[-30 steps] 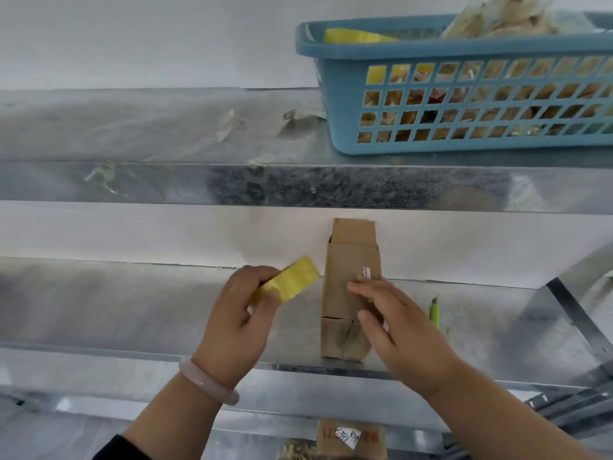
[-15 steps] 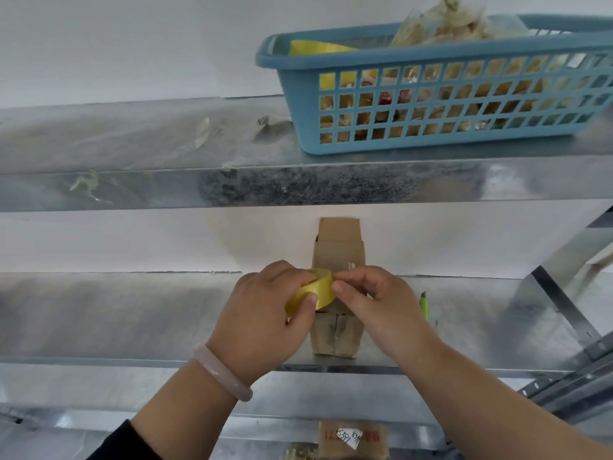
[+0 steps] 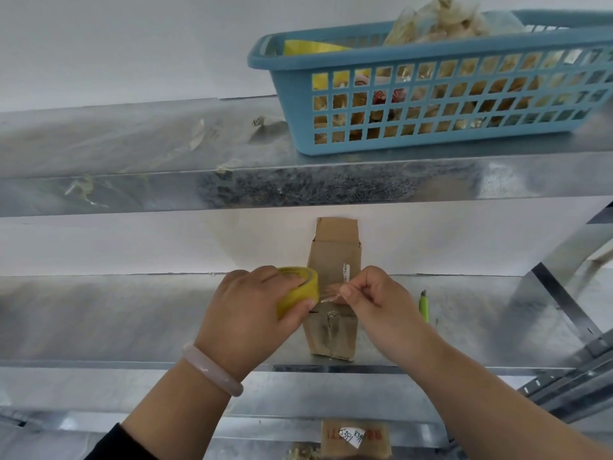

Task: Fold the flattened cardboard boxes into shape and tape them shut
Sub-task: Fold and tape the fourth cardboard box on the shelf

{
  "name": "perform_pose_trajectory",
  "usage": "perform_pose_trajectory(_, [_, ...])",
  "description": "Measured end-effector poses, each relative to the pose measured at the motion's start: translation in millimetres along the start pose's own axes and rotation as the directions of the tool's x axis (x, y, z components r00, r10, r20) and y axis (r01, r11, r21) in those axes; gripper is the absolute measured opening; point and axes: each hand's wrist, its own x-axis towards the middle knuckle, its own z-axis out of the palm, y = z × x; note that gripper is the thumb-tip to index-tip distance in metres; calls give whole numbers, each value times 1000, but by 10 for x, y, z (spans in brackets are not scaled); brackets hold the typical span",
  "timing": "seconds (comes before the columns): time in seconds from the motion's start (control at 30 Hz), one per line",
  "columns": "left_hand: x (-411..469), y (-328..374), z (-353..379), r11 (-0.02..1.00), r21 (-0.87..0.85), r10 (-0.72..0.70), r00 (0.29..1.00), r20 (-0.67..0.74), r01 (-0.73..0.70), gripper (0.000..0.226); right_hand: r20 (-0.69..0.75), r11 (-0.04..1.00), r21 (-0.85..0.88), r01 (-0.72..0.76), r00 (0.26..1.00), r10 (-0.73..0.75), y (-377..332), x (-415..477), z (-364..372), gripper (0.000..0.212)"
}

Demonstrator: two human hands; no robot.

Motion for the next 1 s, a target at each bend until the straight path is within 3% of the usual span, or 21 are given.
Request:
perform_pose_trajectory(0.2, [57,-132,-4,990,121,-70,997,29,66,52,26,999,-45,-22,999,23,-53,-27,-27,11])
perform_pose_trajectory(0.37, [-22,-261,-62,996,-75,42,998,41,-39,45,10,999,19,-44,999,44,-20,25,-74,12])
perform_pose_trajectory(0.47, [-100,-359,-107,970,-242,0,994,110,26,42,45,999,22,-41,998,40,-26,21,-76,13])
perform_pose_trajectory(0.77, [-52,-288,-27,999,48,-30,979,202,21,60,39,988,153,-26,999,20,-24,-4,-82,19])
perform_pose_trajectory(0.87, [-66,-331,-52,1000,8,-19,974,226,18,69,48,990,140,8,999,-15,-20,-18,-75,20])
perform_pose_trajectory(1.0, [-132,-267,27,998,-24,69,975,211,-65,53,43,968,248,22,999,-33,18,-20,-111,20])
